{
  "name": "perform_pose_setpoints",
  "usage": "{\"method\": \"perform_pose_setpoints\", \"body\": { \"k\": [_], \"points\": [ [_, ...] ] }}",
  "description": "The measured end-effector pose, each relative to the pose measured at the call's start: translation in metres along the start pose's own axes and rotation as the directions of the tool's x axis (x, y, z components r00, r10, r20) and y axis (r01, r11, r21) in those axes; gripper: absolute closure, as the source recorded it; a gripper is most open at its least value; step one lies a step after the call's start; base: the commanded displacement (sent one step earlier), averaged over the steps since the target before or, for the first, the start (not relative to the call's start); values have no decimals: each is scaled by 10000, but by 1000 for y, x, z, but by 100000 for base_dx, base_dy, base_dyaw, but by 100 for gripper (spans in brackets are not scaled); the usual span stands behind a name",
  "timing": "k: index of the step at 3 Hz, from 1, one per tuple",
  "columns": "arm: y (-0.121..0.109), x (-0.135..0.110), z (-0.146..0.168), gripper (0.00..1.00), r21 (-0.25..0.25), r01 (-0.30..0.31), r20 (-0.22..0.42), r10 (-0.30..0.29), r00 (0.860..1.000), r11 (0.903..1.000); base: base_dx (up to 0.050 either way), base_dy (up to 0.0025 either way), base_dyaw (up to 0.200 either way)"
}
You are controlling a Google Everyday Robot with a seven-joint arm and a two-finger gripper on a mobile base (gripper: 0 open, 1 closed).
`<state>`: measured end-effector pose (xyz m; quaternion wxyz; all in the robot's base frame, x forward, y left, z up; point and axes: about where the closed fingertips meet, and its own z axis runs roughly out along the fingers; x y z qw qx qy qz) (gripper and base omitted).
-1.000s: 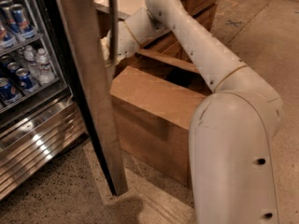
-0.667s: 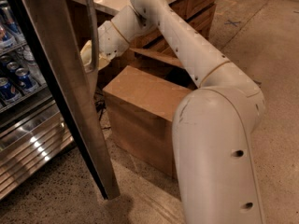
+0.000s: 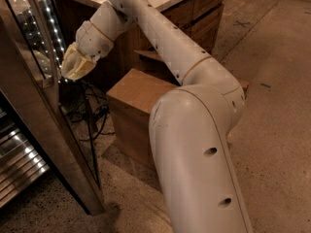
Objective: Close right fridge door
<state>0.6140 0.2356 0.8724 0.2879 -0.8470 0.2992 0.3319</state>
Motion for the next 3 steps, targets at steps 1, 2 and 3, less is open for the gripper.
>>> {"method": "perform_pose_setpoints", "body": {
  "k": [1,2,3],
  "points": [
    [0,0,0,100,3,0,1,0,10000,10000,-1,2,19581],
    [0,0,0,100,1,1,0,-1,10000,10000,0,0,0],
    [-7,-5,16,100,-653,212,-138,-222,9997,9976,0,0,0]
  ]
}}
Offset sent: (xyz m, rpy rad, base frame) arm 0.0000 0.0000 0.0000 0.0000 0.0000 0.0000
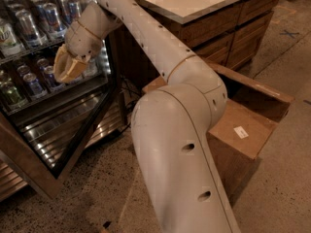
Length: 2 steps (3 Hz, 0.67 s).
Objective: Close right fridge door
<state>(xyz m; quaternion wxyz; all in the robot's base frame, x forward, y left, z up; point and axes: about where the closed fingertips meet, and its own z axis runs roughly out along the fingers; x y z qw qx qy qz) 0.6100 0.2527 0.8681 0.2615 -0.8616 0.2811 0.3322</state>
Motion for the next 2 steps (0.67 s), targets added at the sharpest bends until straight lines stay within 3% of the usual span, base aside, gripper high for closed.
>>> {"method": "perform_pose_setpoints", "body": {
  "k": [1,2],
  "points": [
    [-34,-8,24,100,-282,95,-350,-104,9993,9996,0,0,0],
    [-30,-7,23,100,-284,93,-351,-103,9993,9996,0,0,0]
  ]
}}
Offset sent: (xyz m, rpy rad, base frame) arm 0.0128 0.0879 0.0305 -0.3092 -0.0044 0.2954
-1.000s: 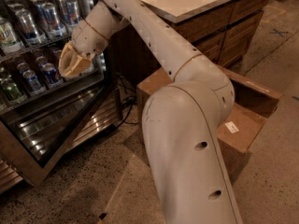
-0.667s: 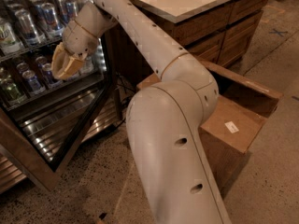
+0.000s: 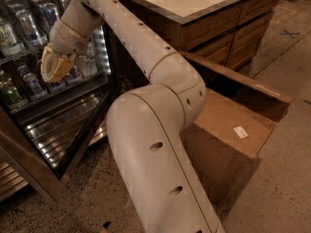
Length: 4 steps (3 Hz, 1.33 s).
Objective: Close right fridge door
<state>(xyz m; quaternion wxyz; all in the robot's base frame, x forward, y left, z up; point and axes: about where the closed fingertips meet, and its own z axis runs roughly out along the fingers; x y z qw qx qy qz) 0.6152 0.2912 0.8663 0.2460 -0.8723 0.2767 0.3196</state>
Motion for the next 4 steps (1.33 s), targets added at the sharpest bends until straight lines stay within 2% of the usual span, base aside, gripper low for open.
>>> {"method": "perform_pose_setpoints", "body": {
  "k": [1,2,3,4],
  "points": [
    [-16,4,27,100,-435,-333,-334,319,9989,9985,0,0,0],
    [-15,4,26,100,-437,-335,-333,320,9989,9985,0,0,0],
    [-42,-5,52,100,-281,-374,-405,363,9985,9989,0,0,0],
    [-43,-5,52,100,-279,-376,-405,364,9985,9989,-1,1,19803]
  ]
}}
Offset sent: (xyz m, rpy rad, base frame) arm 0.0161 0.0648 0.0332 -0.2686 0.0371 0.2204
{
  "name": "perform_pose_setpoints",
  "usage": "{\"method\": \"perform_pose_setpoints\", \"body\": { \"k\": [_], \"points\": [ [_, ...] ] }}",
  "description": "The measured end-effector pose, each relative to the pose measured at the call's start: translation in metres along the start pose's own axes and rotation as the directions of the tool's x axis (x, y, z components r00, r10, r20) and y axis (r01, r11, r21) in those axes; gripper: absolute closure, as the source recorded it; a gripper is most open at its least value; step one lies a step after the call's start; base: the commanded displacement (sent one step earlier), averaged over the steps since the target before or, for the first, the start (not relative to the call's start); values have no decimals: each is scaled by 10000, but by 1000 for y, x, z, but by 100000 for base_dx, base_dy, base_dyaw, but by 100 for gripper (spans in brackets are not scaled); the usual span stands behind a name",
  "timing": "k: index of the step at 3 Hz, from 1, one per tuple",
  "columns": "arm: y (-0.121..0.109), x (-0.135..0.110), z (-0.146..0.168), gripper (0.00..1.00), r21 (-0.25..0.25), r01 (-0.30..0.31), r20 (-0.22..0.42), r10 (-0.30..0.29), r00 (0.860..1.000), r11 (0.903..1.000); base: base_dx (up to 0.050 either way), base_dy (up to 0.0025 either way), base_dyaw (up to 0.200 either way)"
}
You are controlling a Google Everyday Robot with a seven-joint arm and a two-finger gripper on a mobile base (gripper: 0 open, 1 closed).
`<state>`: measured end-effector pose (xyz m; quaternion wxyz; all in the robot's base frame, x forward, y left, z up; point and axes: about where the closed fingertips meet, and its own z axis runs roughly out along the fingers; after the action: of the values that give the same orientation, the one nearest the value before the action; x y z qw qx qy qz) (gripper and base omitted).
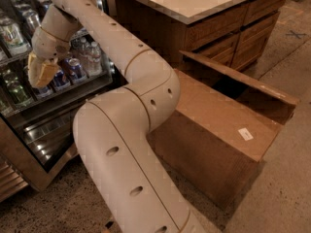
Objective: Close right fridge door
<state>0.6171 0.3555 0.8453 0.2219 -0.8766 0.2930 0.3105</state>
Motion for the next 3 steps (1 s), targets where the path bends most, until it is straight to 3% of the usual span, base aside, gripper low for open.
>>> {"method": "perform_pose_setpoints", "body": {
  "k": [2,3],
  "points": [
    [-6,0,4,100,157,-7,25,6,10000,9999,103,6,20931],
    [-3,0,4,100,155,-7,26,7,10000,9999,0,0,0]
  ]
}}
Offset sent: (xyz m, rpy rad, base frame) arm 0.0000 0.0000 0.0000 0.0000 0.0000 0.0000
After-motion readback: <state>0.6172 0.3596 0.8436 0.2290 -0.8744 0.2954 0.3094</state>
